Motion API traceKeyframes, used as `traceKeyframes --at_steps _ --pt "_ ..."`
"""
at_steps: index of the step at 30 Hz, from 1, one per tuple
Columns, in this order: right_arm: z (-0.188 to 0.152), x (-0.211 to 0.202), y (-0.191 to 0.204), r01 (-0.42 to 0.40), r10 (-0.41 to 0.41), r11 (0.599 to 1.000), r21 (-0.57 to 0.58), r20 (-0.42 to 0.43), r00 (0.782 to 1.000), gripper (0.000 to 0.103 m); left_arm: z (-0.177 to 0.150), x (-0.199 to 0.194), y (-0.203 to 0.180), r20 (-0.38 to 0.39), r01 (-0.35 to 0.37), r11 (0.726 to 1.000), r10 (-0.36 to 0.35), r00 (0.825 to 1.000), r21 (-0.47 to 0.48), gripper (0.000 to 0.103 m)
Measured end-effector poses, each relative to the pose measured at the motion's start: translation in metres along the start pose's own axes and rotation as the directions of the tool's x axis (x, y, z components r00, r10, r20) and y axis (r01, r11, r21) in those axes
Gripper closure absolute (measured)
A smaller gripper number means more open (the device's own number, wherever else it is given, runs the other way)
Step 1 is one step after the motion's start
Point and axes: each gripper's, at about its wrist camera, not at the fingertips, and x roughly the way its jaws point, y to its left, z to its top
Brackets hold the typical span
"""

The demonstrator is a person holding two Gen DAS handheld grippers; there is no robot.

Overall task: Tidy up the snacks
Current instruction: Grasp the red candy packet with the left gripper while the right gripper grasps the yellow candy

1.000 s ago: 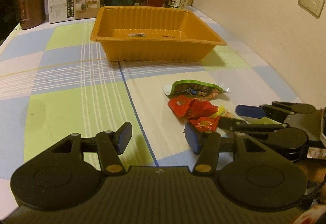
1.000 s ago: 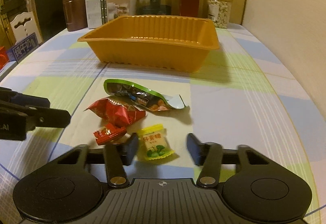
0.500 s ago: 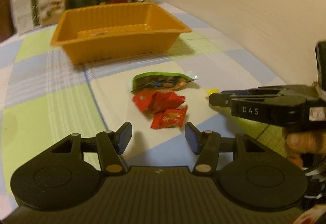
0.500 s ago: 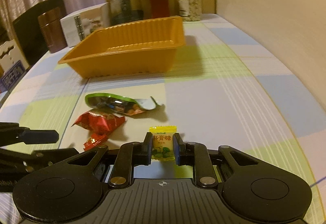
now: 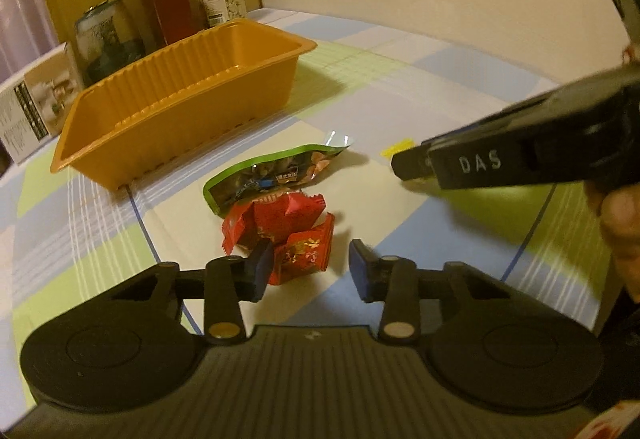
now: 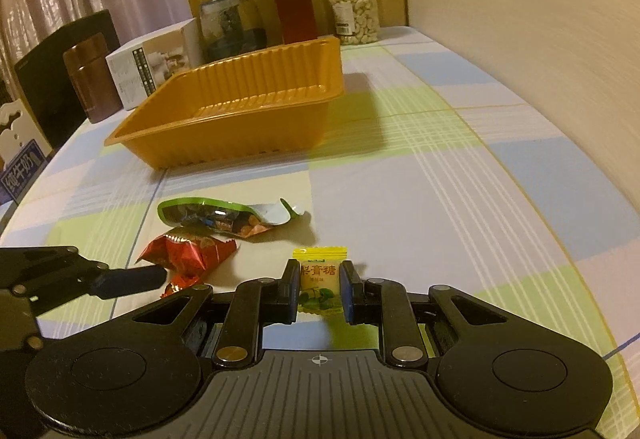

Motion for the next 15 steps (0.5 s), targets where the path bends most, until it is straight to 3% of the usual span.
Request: traceKeyframes --at_steps 5,15 --pt "-0.001 -0.002 0.000 -0.006 0.006 1.000 0.006 0.003 1.000 0.082 0.000 0.002 -0.002 0.000 -0.024 1.000 0.024 1.000 0.013 0.082" --pt "0.001 -0.009 0.002 -0.017 0.016 1.000 0.008 0.023 1.000 0.082 0.005 -0.027 0.017 0.008 0.009 0.990 -0.008 1.000 -0.140 0.083"
